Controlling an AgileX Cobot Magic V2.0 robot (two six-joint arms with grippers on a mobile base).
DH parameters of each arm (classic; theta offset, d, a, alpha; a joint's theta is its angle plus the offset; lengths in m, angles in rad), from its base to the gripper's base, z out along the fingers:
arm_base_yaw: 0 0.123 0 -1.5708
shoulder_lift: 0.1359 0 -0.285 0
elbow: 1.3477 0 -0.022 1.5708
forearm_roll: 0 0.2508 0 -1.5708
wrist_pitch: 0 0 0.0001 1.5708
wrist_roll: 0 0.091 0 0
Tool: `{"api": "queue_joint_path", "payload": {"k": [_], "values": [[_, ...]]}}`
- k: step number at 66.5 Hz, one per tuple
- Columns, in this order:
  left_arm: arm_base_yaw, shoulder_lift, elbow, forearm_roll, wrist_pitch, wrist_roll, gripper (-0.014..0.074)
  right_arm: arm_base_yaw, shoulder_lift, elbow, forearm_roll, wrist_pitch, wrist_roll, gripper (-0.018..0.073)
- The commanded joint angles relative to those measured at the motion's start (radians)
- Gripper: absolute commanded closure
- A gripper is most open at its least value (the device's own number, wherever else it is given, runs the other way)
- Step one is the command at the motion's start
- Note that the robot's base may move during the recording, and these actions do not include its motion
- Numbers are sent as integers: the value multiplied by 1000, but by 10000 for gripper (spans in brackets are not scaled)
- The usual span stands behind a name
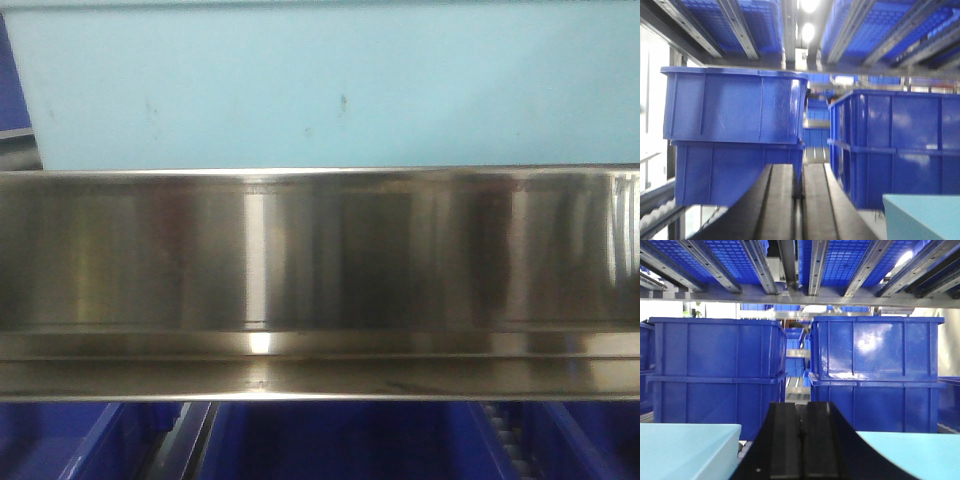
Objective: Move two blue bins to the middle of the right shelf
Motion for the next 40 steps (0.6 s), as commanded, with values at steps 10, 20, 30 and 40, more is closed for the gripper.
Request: {"api": "queue_joint_path", "payload": {"k": [10,20,30,40], "values": [[1,198,-193,19,185,4,167,1,121,-96,-6,66,-1,404],[-17,301,-238,7,202,4,92,1,169,-97,-6,67,-1,27],[-114,392,-298,-9,258,4,75,1,212,-124,-6,59,-1,-9],[-244,520,-439,-9,339,4,78,11,333,-224,-6,130,-1,-9]]}}
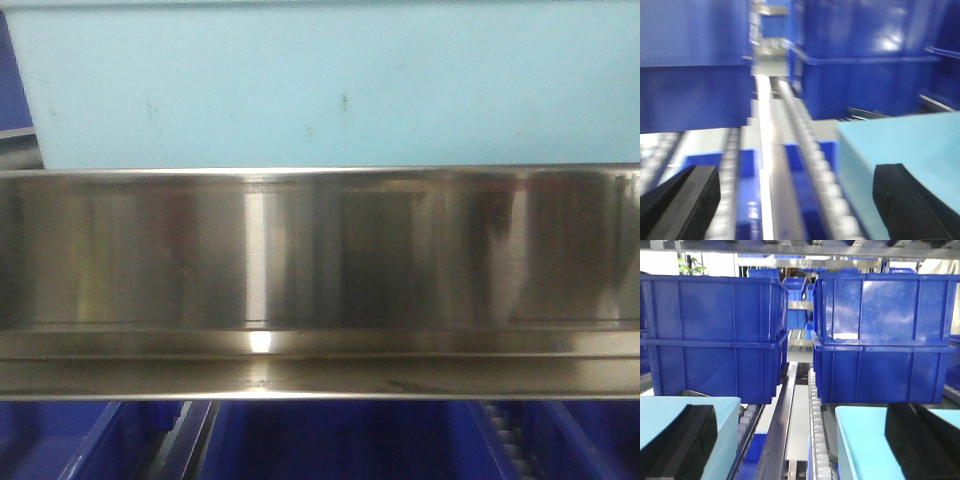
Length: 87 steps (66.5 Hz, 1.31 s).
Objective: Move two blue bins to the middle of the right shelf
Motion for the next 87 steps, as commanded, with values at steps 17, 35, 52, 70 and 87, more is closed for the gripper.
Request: {"api": "queue_joint_path", "payload": {"k": [17,35,52,70,87], "values": [[-264,358,-401,-11,266,4,78,170,336,-310,-6,247,-13,-9],[-287,713,-785,53,606,-175,78,274,687,-708,-9,650,31,-9],[-287,917,-912,148,782,-262,78,274,997,-1019,-106,942,142,-9],[-189,1067,-912,55,791,-256,78,274,1165,-1029,-100,942,142,-9],[-189,1135,-912,56,791,-253,78,274,1270,-1029,-93,941,142,-9]]}}
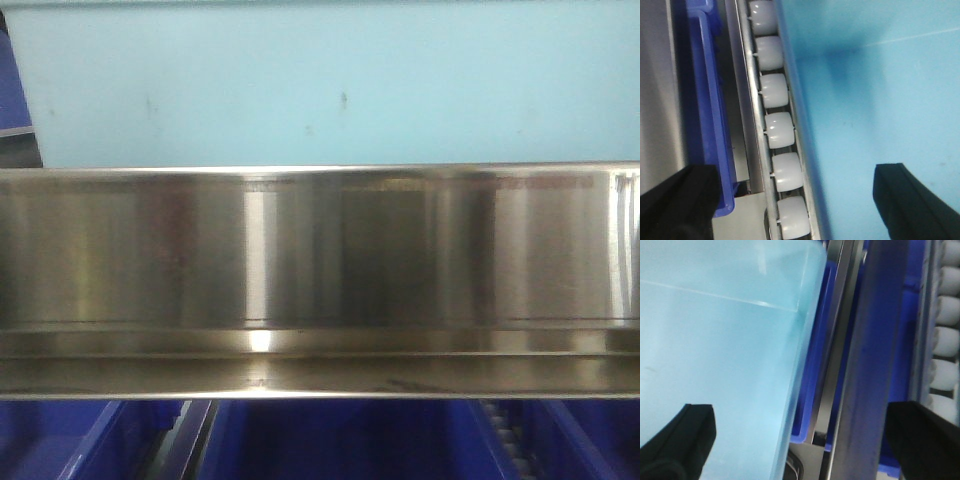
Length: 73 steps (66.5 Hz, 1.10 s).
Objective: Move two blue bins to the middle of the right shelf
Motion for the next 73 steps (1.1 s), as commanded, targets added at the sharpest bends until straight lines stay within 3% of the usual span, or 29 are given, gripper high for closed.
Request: {"api": "queue_joint_path", "payload": {"k": [1,9,16,21,33,35,73], "values": [[1,17,-9,-12,-3,1,78,2,29,-9,-4,-5,1,-9],[1,40,-9,-12,-3,1,83,2,67,-9,-4,-8,1,3],[1,48,-9,-12,-3,1,135,2,87,-7,-4,-6,1,108],[1,48,-9,-12,-3,1,244,2,93,-7,-4,-6,1,256],[1,48,-9,-10,-3,1,672,2,97,-7,-4,-2,1,718],[1,48,-9,-10,-3,1,707,2,97,-7,-4,-2,1,722],[1,-58,-26,-23,-3,1,708,2,-47,-9,-4,-43,9,712]]}}
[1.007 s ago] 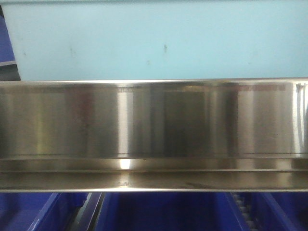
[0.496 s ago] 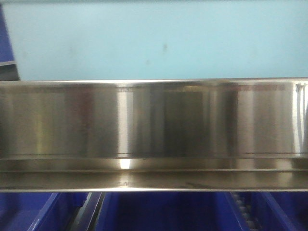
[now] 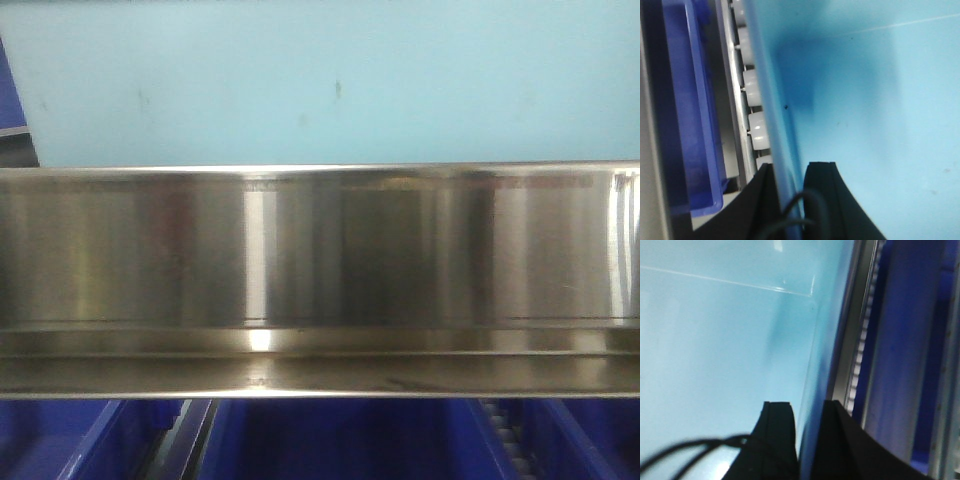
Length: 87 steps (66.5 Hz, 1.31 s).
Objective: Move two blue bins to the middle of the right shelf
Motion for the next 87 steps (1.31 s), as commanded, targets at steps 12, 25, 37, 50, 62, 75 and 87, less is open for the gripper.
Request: {"api": "queue_joint_path", "payload": {"k": [12,25,37,50,62,75,87], "values": [[3,-121,-122,4,-1,9,708,-4,-163,-9,-32,-121,-16,712],[3,-146,-261,-2,-12,9,708,-4,-248,-13,-32,-248,-16,712],[3,-146,-327,-7,-29,9,708,-4,-259,-77,-32,-285,-16,712],[3,-144,-326,-7,-35,9,708,-4,-258,-97,-32,-305,-16,712],[3,-144,-326,-7,-35,9,708,-4,-258,-97,-32,-305,-16,712],[3,-144,-326,-7,-37,9,708,-4,-258,-97,-32,-310,-16,712],[3,-144,-326,-7,-37,9,708,-4,-258,-97,-32,-310,-16,712]]}}
